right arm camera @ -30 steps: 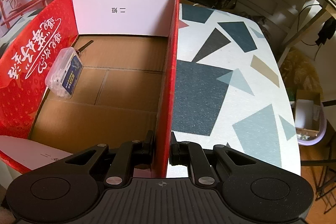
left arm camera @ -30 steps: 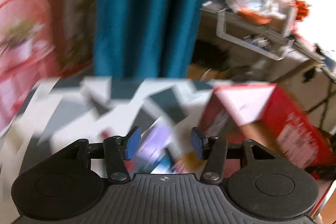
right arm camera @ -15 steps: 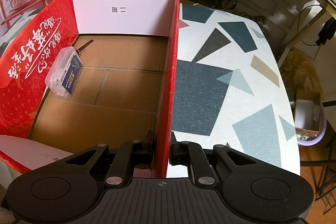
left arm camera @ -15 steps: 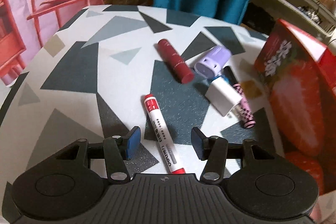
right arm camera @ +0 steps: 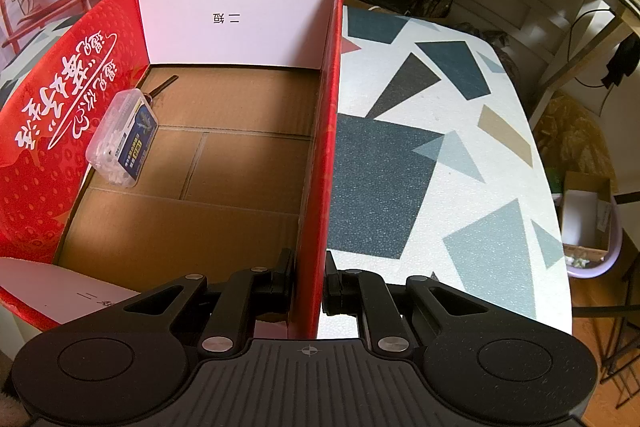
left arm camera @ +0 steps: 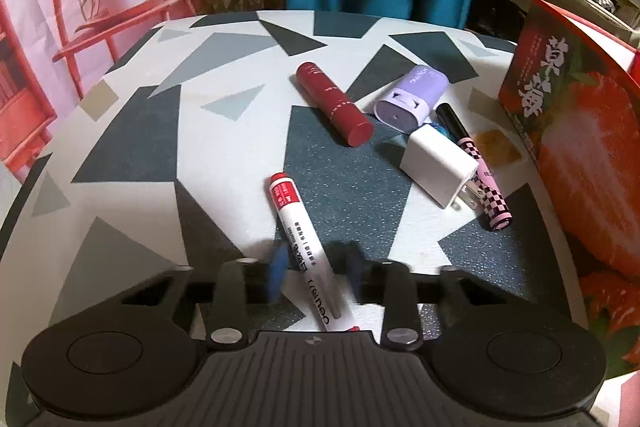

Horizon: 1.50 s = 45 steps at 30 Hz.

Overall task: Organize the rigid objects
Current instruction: 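Lower the left tool onto the red-capped white marker and grasp it, then carry the marker with the left tool and release it into the red box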

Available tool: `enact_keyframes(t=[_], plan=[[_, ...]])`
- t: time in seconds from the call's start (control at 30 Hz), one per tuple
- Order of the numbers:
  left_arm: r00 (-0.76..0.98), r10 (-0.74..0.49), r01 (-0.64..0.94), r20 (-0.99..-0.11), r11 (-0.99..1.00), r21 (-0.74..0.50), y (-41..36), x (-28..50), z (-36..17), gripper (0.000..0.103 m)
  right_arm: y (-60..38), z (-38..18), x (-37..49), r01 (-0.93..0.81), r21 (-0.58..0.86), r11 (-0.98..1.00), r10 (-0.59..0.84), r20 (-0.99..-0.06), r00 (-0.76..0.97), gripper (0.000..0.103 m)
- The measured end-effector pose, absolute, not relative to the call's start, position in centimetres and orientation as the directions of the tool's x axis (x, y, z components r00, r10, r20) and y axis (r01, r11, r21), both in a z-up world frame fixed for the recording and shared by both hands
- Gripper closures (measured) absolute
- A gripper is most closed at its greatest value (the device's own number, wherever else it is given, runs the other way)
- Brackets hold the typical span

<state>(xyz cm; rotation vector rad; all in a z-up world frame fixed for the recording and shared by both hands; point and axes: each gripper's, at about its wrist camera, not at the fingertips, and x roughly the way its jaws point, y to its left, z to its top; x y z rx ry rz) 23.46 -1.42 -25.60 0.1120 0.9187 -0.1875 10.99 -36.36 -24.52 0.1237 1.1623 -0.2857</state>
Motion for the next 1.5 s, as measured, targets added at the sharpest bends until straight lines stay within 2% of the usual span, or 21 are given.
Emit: enact_keyframes(t=[0.1, 0.77, 1.2, 1.5], plan=[[0.587, -0.126, 0.219, -0.799, 0.976, 0.007, -1.5, 23.5, -25.5, 0.087, -36.3, -24.5, 11.0, 0.285, -0.051, 0.957, -0.158, -0.917, 0.366, 0.091], [0.653, -0.222, 0.250, -0.724, 0.966, -0.071, -1.6, 23.5, -21.0, 0.087, -36.1, -24.6, 11.1, 0.273, -0.065, 0.960, -0.163, -0.921, 0.354, 0.091], [0.677, -0.419, 0.437, -0.605, 0.890, -0.129, -6.9, 24.8, -15.1, 0.087, -36.0, -24.5, 11.3, 0.264, -0.079, 0.961, -0.170, -0.924, 0.342, 0.091], [0.638, -0.528, 0.571, -0.560, 0.813, -0.116, -12.7, 26.2, -13.2, 0.087, -36.0, -24.5, 11.3, 0.262, -0.079, 0.962, -0.169, -0.925, 0.341, 0.091]])
